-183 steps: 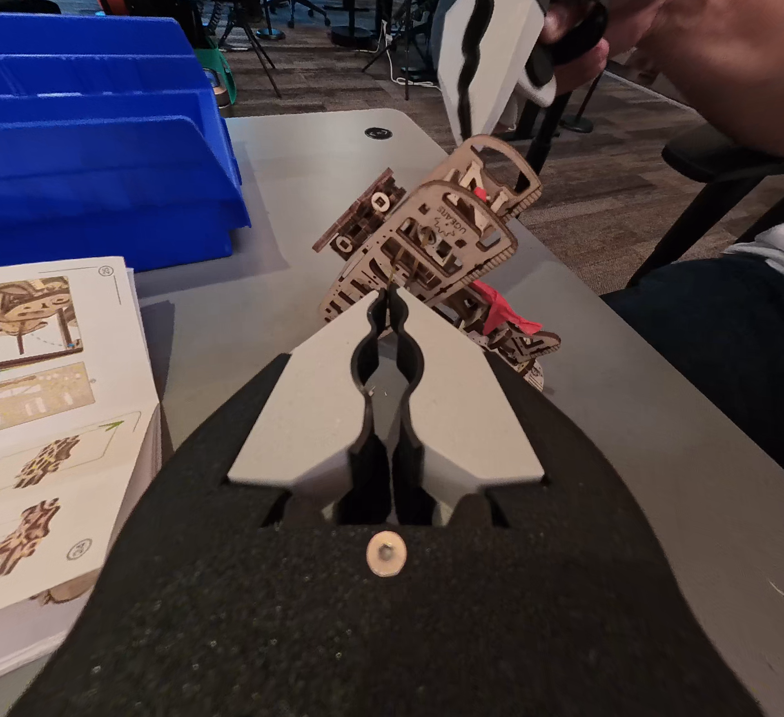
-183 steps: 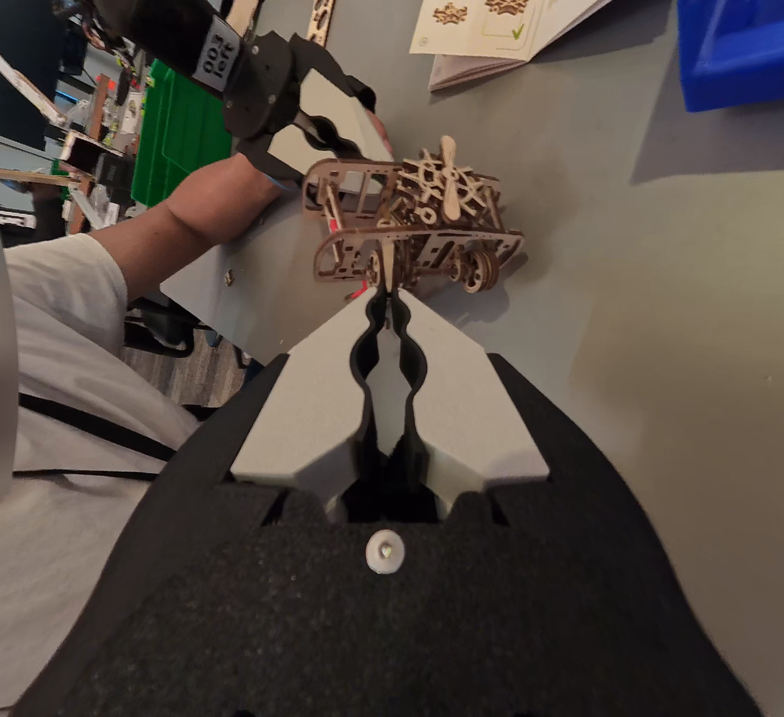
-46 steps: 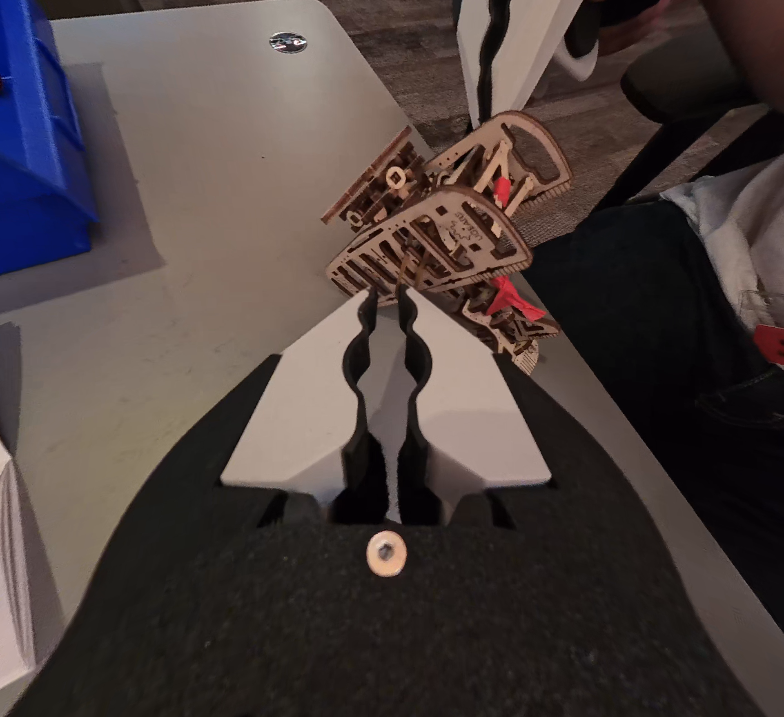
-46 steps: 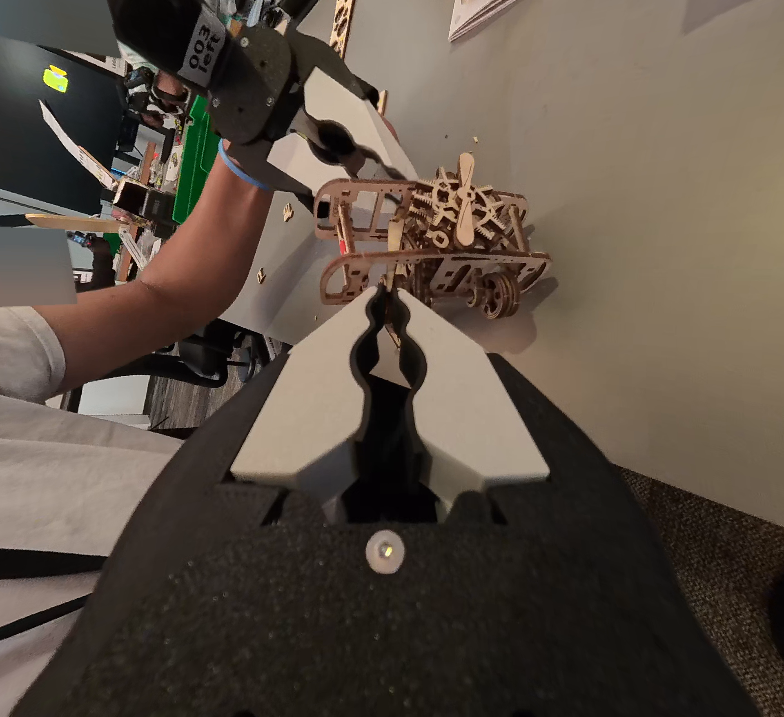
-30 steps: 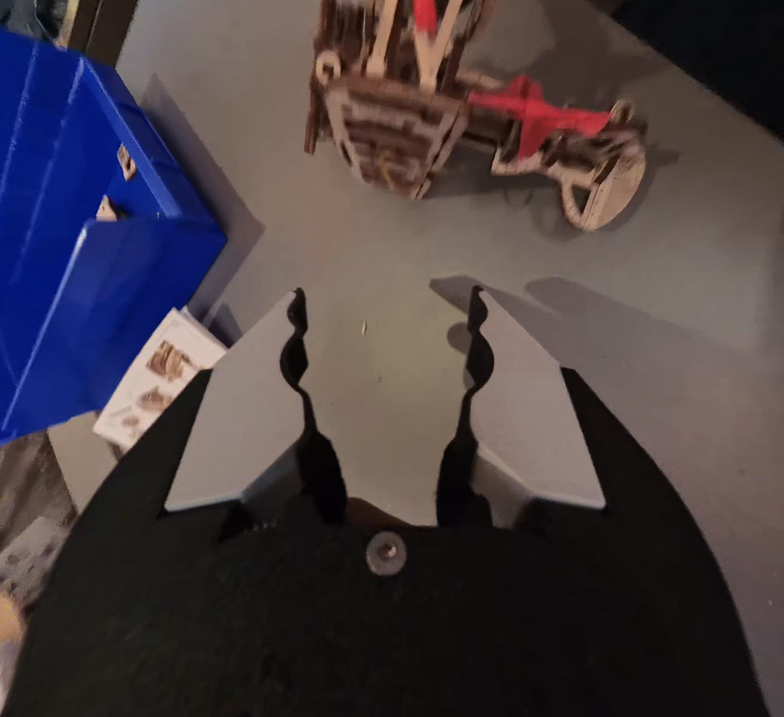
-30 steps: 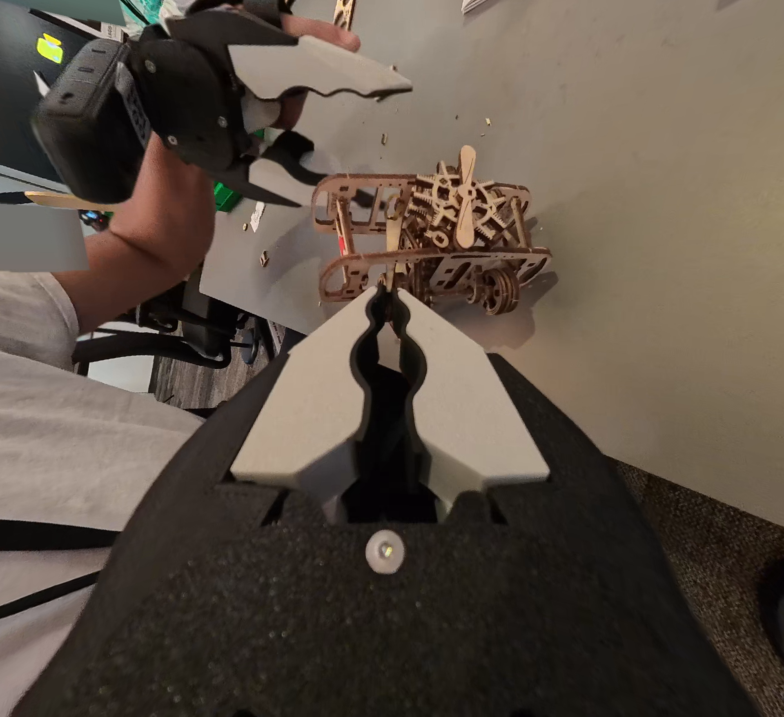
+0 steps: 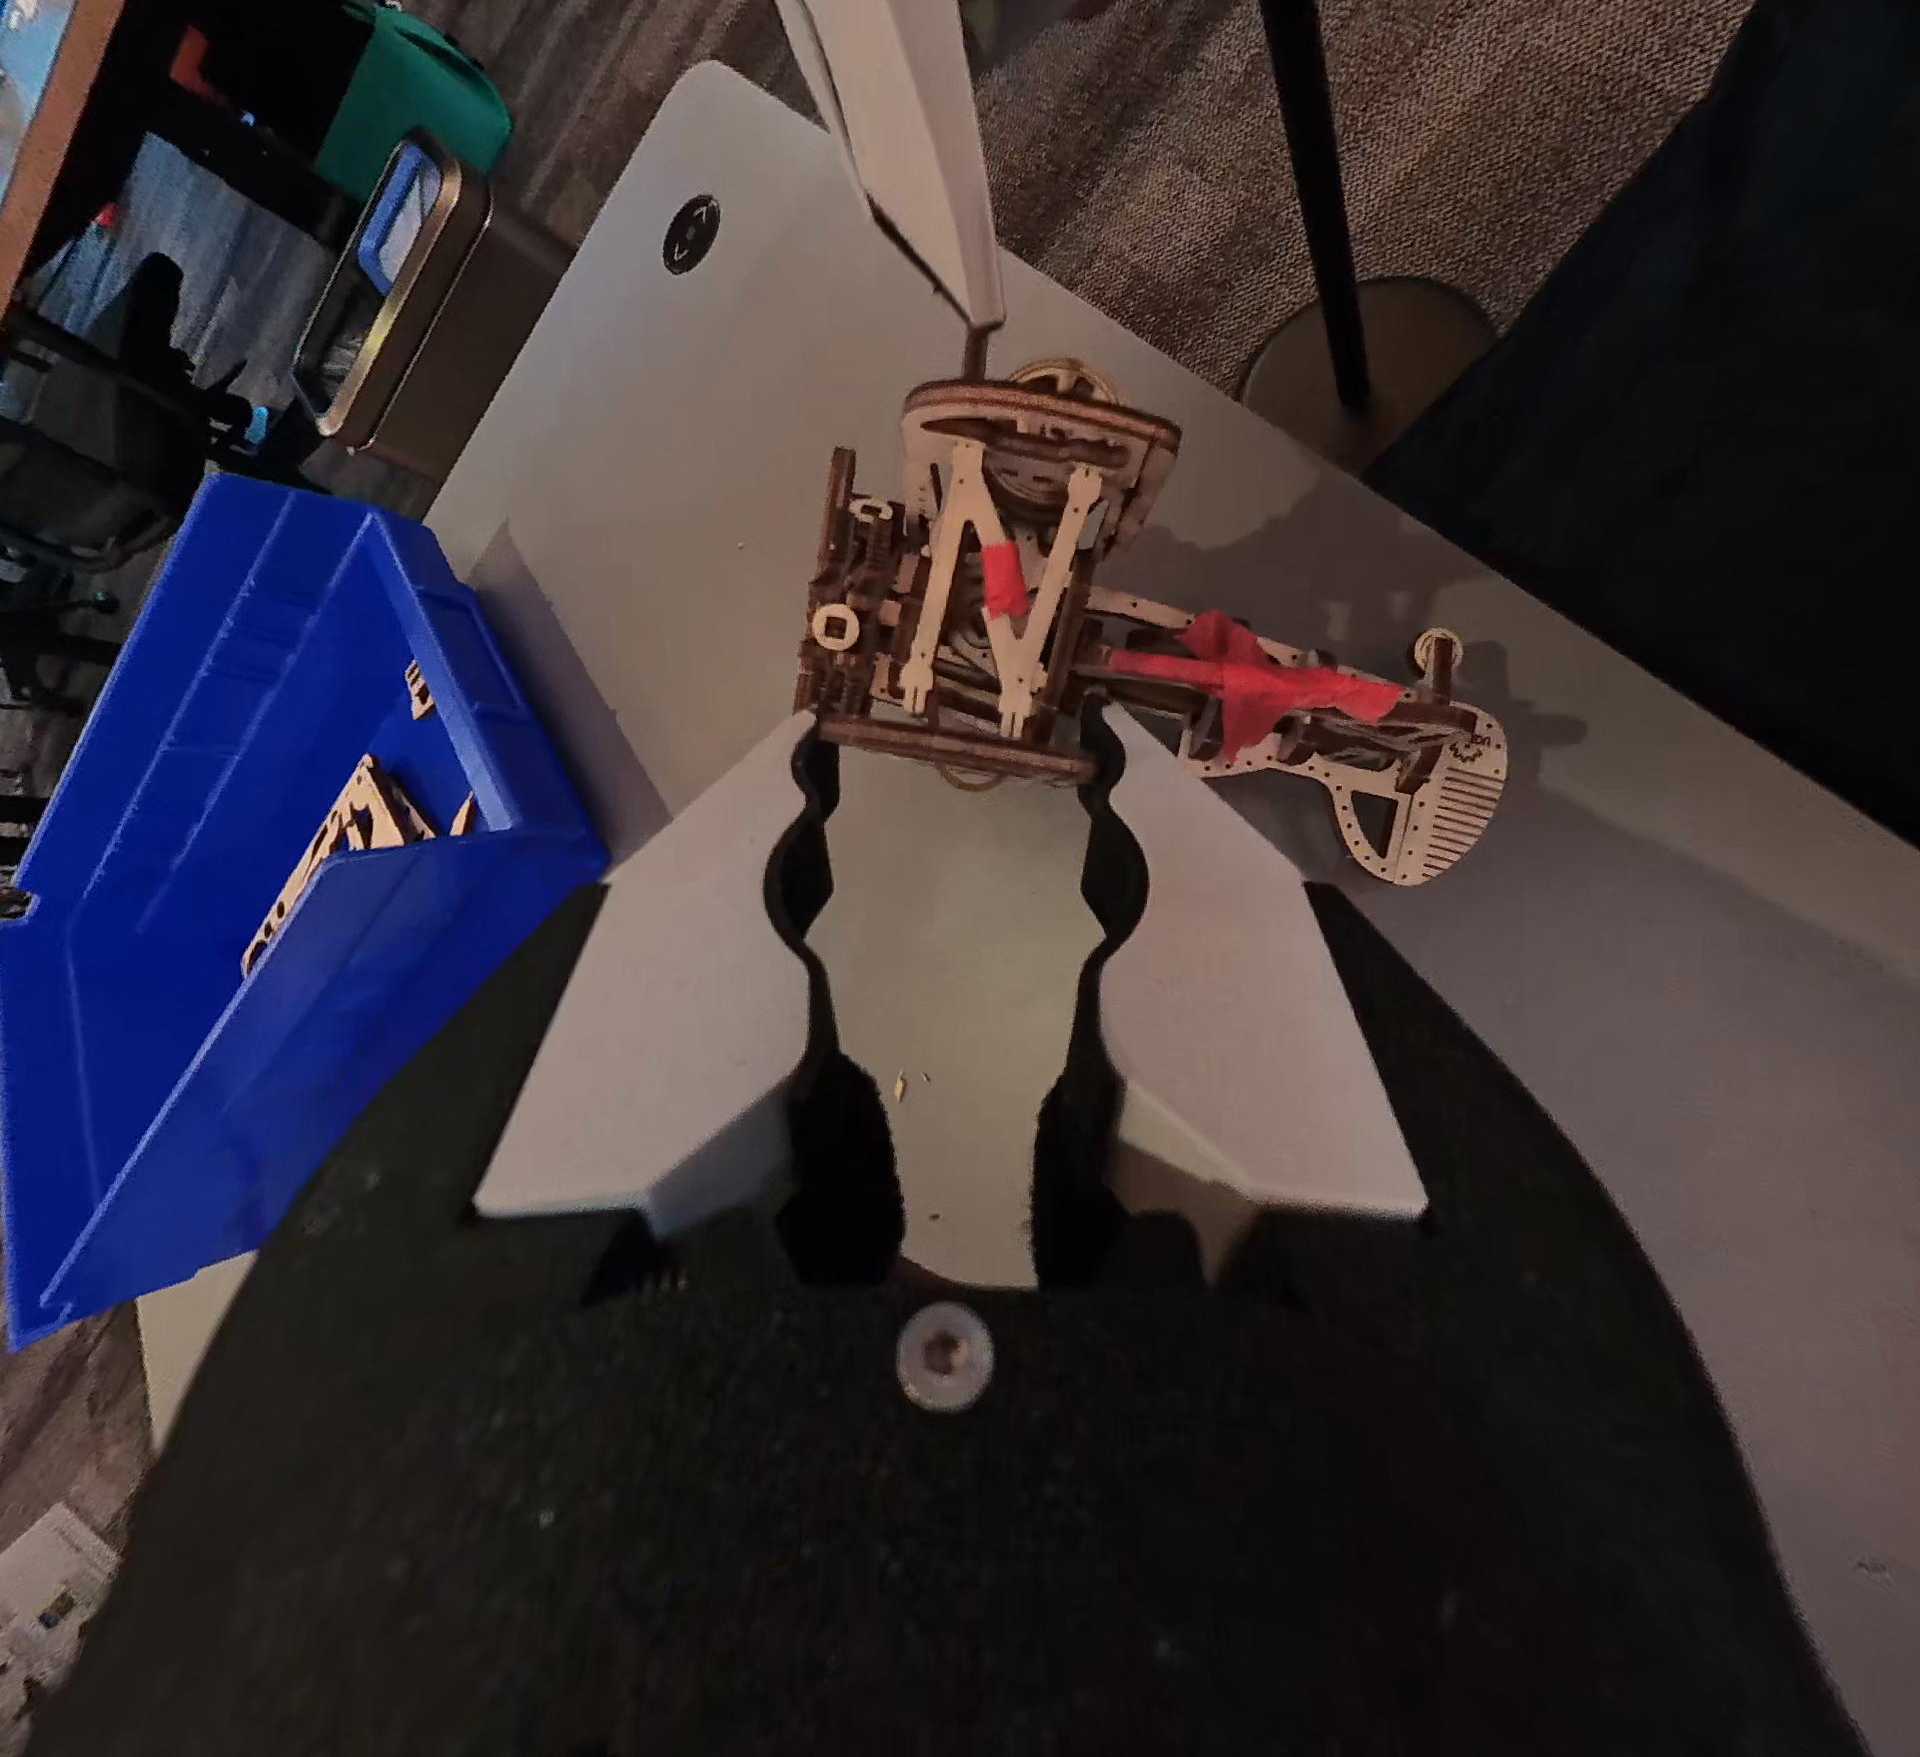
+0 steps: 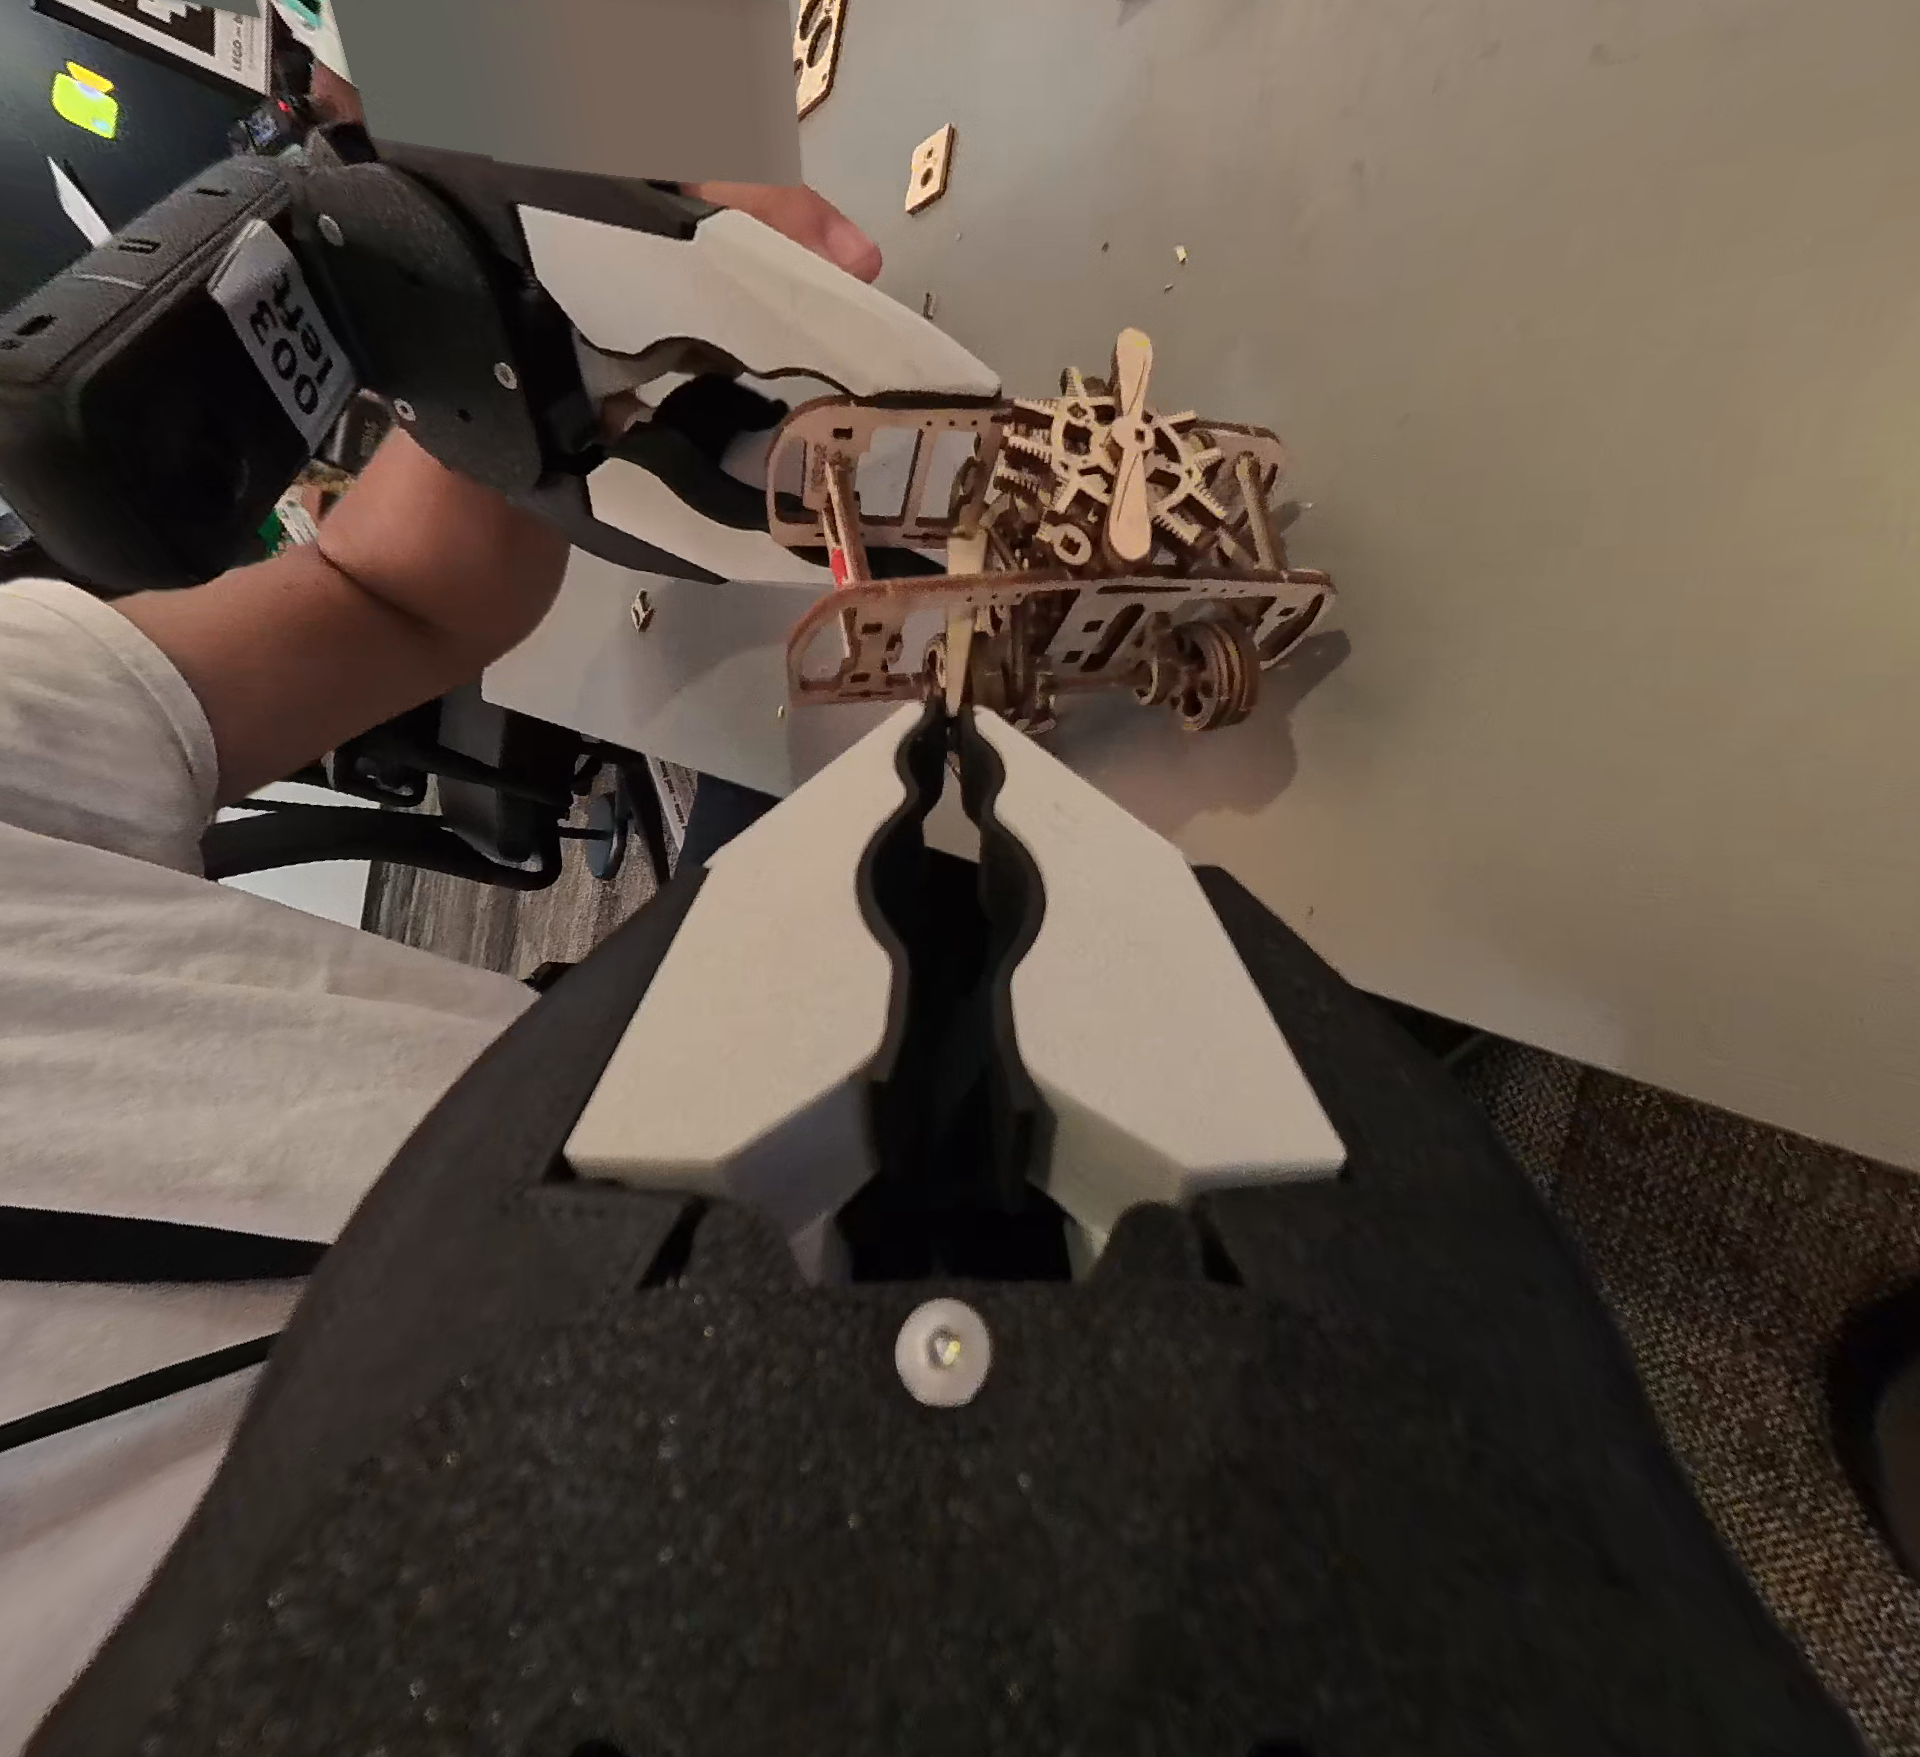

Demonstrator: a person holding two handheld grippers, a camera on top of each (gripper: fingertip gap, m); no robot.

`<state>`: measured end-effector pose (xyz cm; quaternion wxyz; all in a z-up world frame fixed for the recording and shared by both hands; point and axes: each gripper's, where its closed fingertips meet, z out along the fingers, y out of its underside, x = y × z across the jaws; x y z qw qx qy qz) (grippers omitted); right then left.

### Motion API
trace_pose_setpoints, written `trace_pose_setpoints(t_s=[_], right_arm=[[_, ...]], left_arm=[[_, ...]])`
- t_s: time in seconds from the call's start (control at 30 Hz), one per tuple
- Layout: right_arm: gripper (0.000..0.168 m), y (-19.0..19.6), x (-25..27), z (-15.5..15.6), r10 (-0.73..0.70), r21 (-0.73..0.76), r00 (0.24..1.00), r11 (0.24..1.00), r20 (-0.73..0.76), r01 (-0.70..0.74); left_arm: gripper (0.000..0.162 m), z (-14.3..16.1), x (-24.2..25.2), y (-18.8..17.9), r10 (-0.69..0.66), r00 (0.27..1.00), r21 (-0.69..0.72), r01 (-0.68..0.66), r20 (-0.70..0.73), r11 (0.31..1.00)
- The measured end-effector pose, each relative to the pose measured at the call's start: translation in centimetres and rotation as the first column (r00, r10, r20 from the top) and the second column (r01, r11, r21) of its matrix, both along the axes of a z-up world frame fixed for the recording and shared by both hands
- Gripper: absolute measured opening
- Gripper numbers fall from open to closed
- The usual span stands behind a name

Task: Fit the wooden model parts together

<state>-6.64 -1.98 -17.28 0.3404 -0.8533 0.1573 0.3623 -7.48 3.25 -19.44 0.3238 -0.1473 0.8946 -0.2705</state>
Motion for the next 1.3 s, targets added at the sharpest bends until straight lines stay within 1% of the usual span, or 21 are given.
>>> trace_pose_setpoints(t_s=[0.53, 0.7, 0.77, 1.03, 1.1, 1.2, 1.3], right_arm=[[0.001, -1.7, 0.2, 0.1, -0.026, -0.021, 1.000, 0.999, 0.011, 0.026], [0.001, -1.8, 0.3, 0.6, -0.037, 0.002, 0.999, 0.999, -0.019, 0.037], [0.001, -1.8, 0.1, 1.1, -0.035, 0.026, 0.998, 0.999, -0.059, 0.036], [0.001, -1.9, -0.3, 2.0, -0.036, 0.074, 0.996, 0.996, -0.085, 0.043], [0.001, -1.7, -0.4, 1.9, -0.035, 0.078, 0.996, 0.996, -0.085, 0.042], [0.001, -1.2, -0.5, 1.8, -0.037, 0.080, 0.996, 0.996, -0.080, 0.043], [0.001, -0.5, -0.6, 1.6, -0.027, 0.084, 0.996, 0.996, -0.084, 0.034]], left_arm=[[0.044, -0.1, -0.3, -0.2, 0.021, 1.000, 0.005, -0.021, 0.002, 1.000], [0.044, 0.1, -0.4, -0.4, 0.016, 1.000, 0.003, -0.016, 0.017, 1.000], [0.044, 0.1, -0.4, -0.4, 0.022, 1.000, -0.005, -0.022, 0.016, 1.000], [0.044, 0.3, -0.5, 0.2, 0.079, 0.997, -0.045, -0.078, 0.012, 0.996], [0.044, 0.5, -0.3, 0.2, 0.093, 0.995, -0.036, -0.092, 0.035, 0.995], [0.044, 0.4, -0.2, 0.4, 0.105, 0.992, 0.013, -0.106, 0.068, 0.994], [0.044, 0.3, -0.7, 0.6, 0.118, 0.991, 0.044, -0.121, 0.058, 0.992]])
